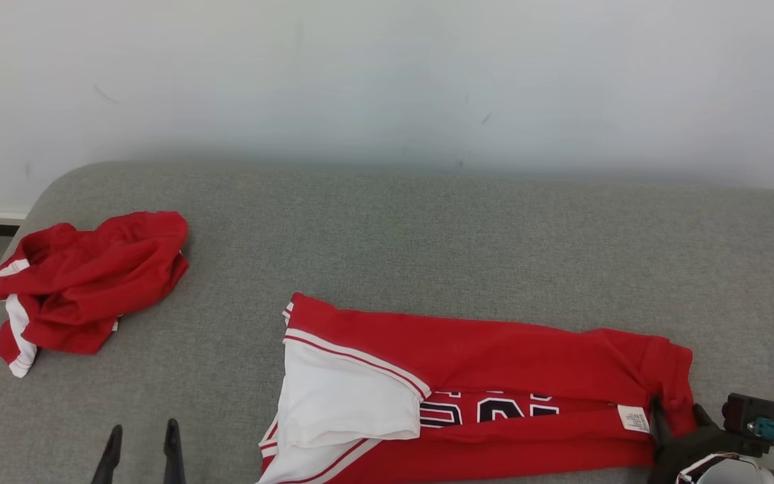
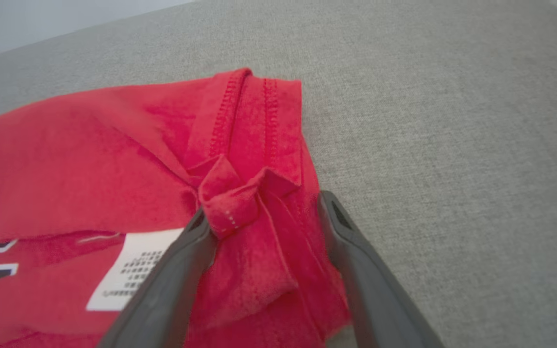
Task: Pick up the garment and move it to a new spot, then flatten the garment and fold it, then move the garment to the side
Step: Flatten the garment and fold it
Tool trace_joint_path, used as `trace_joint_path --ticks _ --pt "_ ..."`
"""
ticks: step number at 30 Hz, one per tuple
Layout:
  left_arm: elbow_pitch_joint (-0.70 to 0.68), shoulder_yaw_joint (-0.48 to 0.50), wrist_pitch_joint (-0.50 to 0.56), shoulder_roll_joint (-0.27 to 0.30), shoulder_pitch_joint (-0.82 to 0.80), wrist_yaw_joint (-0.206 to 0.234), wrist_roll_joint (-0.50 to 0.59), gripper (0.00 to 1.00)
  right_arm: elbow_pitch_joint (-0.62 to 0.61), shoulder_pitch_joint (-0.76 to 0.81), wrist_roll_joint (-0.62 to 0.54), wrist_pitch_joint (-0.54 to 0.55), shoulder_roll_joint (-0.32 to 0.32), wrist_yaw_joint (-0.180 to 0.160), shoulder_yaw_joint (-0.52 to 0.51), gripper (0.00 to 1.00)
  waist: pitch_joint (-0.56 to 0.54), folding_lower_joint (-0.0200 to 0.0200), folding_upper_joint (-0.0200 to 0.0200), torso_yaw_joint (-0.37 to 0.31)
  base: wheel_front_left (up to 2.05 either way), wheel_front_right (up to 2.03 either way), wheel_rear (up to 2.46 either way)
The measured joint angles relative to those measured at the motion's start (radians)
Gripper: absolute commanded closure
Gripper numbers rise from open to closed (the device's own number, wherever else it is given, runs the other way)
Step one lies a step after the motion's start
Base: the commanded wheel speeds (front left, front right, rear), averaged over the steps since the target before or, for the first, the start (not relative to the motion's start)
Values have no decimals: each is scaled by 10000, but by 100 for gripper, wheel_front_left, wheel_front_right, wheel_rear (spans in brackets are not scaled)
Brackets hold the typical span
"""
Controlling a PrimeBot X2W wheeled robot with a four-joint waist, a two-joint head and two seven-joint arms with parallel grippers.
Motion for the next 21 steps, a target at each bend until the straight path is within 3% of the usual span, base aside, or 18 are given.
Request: trace_joint_path --ticks 6,7,8,9,15,21 --pt "240 -88 0 -69 -13 -8 81 0 602 -391 102 113 104 0 167 0 22 0 0 46 0 0 0" --pt "263 -96 0 -75 -25 -17 81 0 686 -451 119 159 130 -2 209 51 22 0 0 51 0 0 0" --pt "282 -90 0 -81 -35 -48 81 0 767 -523 153 174 153 -2 240 80 22 0 0 52 0 0 0" --pt "295 -84 0 -96 -40 -48 81 0 809 -567 182 174 167 -2 274 100 22 0 0 46 0 0 0" --pt "324 -90 0 -117 -42 -50 102 0 947 -697 372 35 115 19 422 100 -26 0 0 -96 0 0 0" --pt "314 -136 0 -150 -42 -50 113 0 1047 -621 627 -192 -888 19 100 100 -127 0 0 -191 0 0 0"
